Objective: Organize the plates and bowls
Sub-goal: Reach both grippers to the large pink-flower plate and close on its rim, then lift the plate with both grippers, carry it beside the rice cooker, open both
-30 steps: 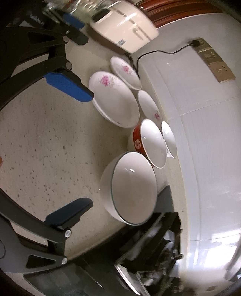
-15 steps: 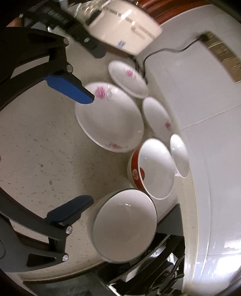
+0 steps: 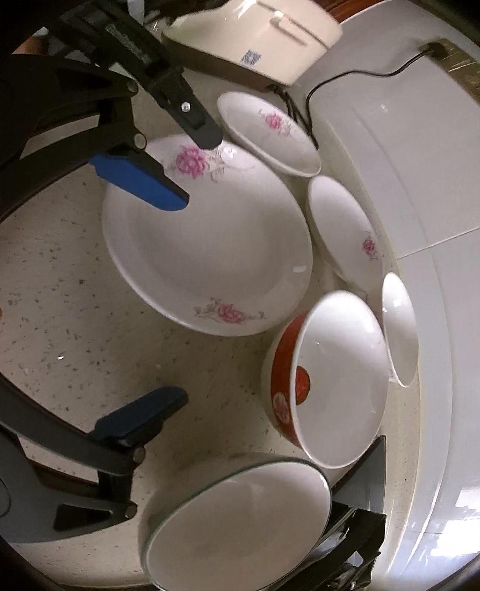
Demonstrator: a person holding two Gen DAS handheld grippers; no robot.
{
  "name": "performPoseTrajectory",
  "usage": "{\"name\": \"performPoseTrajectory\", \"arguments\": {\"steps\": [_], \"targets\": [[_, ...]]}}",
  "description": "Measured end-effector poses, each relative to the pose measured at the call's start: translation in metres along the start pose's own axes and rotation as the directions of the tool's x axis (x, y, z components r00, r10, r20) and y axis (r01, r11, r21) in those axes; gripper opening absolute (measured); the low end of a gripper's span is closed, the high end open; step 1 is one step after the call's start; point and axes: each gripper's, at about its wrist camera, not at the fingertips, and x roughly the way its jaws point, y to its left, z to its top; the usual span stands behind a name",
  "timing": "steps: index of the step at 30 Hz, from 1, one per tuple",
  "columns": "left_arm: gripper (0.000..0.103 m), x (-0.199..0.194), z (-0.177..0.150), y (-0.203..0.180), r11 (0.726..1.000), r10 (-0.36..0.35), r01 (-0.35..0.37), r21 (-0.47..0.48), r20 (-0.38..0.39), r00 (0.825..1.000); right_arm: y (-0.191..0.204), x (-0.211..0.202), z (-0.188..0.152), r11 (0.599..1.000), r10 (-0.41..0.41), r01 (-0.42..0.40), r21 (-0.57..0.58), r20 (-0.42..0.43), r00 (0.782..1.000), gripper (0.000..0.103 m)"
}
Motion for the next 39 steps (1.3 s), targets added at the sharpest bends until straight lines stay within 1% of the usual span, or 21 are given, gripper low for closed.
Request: {"name": "performPoseTrajectory", "arguments": {"steps": [2,4,7,9,10,11,12,13,15,19,21,22,24,27,31,36,39], "targets": [[0.057,0.002,-0.001,-0.001,1.000,0.007,-0.007,0.009,-0.004,1.000,0.003,0.003,0.002,0.999,-0.041,0.041,-0.009,-0.005,0.999,0.097],[0.049,0.006,0.000,0.001,1.000,0.003,-0.003,0.005,-0.020,1.000,0.007,0.007,0.004,0.997,-0.078,0.078,-0.018,-0.010,0.997,0.096],[0.041,0.009,-0.001,0.004,1.000,0.007,-0.007,0.000,-0.033,0.999,0.009,0.010,0.005,0.993,-0.114,0.114,-0.019,0.008,0.993,0.092],[0.039,0.010,0.000,0.005,1.000,0.001,-0.001,0.002,-0.034,0.999,0.009,0.010,0.005,0.992,-0.123,0.123,-0.026,0.026,0.992,0.086],[0.037,0.010,0.000,0.005,1.000,0.002,-0.002,0.005,-0.033,0.999,0.010,0.010,0.005,0.992,-0.124,0.125,-0.030,0.037,0.992,0.085],[0.036,0.010,0.000,0.006,1.000,0.004,-0.004,0.009,-0.033,0.999,0.010,0.010,0.005,0.991,-0.126,0.128,-0.036,0.047,0.991,0.081],[0.031,0.011,0.000,0.005,1.000,0.007,-0.006,0.015,-0.034,0.999,0.011,0.010,0.005,0.991,-0.123,0.126,-0.048,0.057,0.991,0.073],[0.028,0.012,-0.001,0.004,1.000,0.010,-0.009,0.024,-0.036,0.999,0.013,0.010,0.005,0.992,-0.109,0.113,-0.059,0.066,0.992,0.070],[0.024,0.015,-0.001,0.001,0.999,0.009,-0.007,0.043,-0.038,0.999,0.017,0.010,0.004,0.993,-0.076,0.082,-0.080,0.074,0.994,0.058],[0.017,0.018,-0.003,-0.005,0.997,-0.001,0.004,0.071,-0.047,0.999,0.019,0.011,0.005,0.995,-0.047,0.054,-0.087,0.077,0.996,0.053],[0.017,0.017,-0.004,-0.006,0.997,0.014,-0.010,0.079,-0.041,0.999,0.015,0.010,0.005,0.996,-0.028,0.034,-0.080,0.078,0.997,0.044],[0.017,0.016,-0.004,-0.005,0.997,0.015,-0.012,0.075,-0.039,0.999,0.013,0.010,0.006,0.997,-0.016,0.022,-0.075,0.077,0.997,0.043],[0.017,0.014,-0.005,-0.003,0.997,0.018,-0.016,0.070,-0.035,0.999,0.009,0.008,0.007,0.998,0.007,-0.003,-0.064,0.072,0.997,0.036],[0.016,0.011,-0.006,-0.001,0.997,0.032,-0.030,0.069,-0.029,0.999,0.004,0.009,0.008,0.998,0.050,-0.047,-0.046,0.062,0.997,0.032],[0.016,0.003,-0.009,0.004,0.998,0.045,-0.044,0.053,-0.015,0.999,0.008,0.004,0.005,0.995,0.084,-0.081,-0.058,0.063,0.994,0.029],[0.016,-0.020,-0.010,0.013,0.997,0.072,-0.073,0.020,0.033,0.997,0.026,-0.005,0.003,0.982,0.143,-0.130,-0.134,0.093,0.985,0.029],[0.016,-0.042,-0.012,0.021,0.993,0.118,-0.119,0.001,0.073,0.990,0.042,-0.006,-0.003,0.963,0.203,-0.187,-0.195,0.066,0.977,0.029]]}}
